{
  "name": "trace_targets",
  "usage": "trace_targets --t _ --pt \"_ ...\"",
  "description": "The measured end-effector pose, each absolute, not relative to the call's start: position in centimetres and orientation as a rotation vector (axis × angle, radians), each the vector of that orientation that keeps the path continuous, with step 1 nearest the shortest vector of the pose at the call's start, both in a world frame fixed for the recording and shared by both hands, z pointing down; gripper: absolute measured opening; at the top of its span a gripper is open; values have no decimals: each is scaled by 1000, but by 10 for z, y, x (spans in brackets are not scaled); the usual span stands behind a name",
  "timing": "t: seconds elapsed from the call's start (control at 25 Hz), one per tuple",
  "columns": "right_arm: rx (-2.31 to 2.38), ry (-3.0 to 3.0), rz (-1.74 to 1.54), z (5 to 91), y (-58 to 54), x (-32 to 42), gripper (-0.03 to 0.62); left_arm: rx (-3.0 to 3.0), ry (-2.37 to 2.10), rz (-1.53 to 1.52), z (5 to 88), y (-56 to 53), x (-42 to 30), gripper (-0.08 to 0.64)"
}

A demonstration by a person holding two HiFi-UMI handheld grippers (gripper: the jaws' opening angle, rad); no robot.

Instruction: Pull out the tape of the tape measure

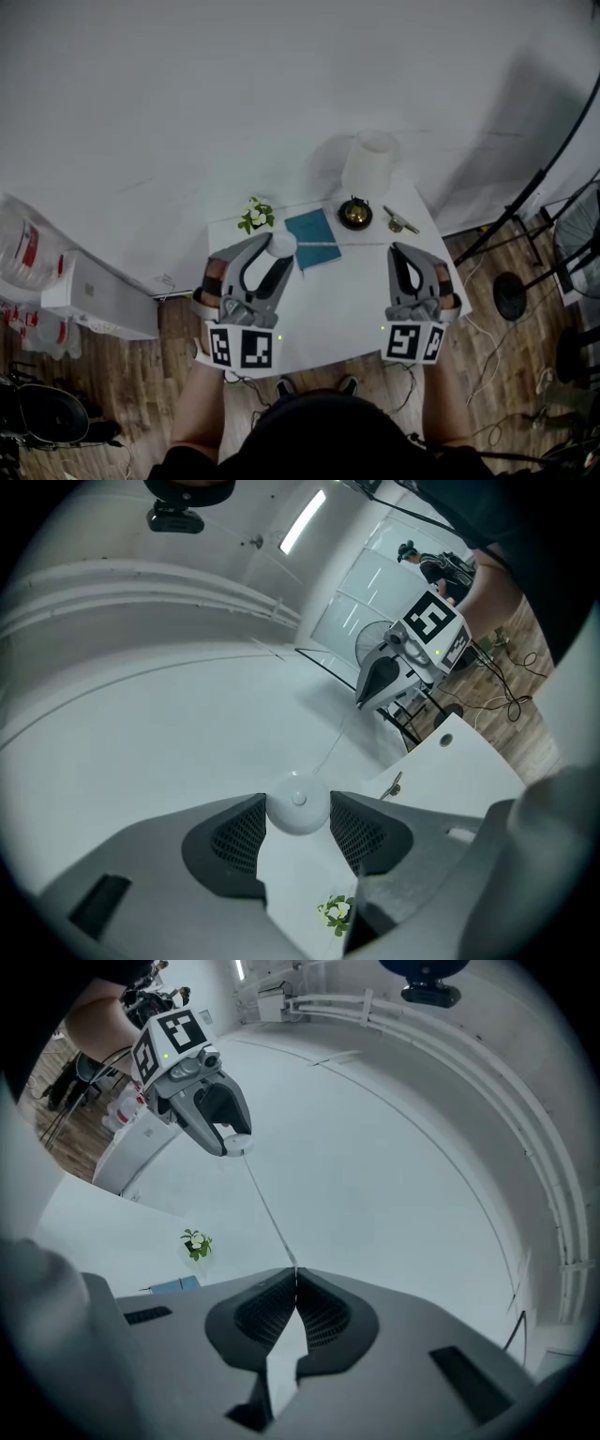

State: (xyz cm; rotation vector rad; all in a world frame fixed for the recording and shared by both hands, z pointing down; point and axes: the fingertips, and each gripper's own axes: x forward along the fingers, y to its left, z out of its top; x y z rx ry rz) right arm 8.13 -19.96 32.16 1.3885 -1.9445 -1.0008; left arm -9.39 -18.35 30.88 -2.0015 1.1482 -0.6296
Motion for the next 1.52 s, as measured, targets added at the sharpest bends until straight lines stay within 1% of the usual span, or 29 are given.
trace_targets --t 0.84,1.24,1.52 --pt "1546 -1870 -832 334 -223 149 8 -2030 1272 -615 310 -205 -141 213" --pt "1554 -1863 -816 340 -229 163 8 -2035 1269 -636 317 -211 -142 213" --pt "1600 -1821 -778 341 -230 186 8 -2027 1320 -645 317 -211 -156 213"
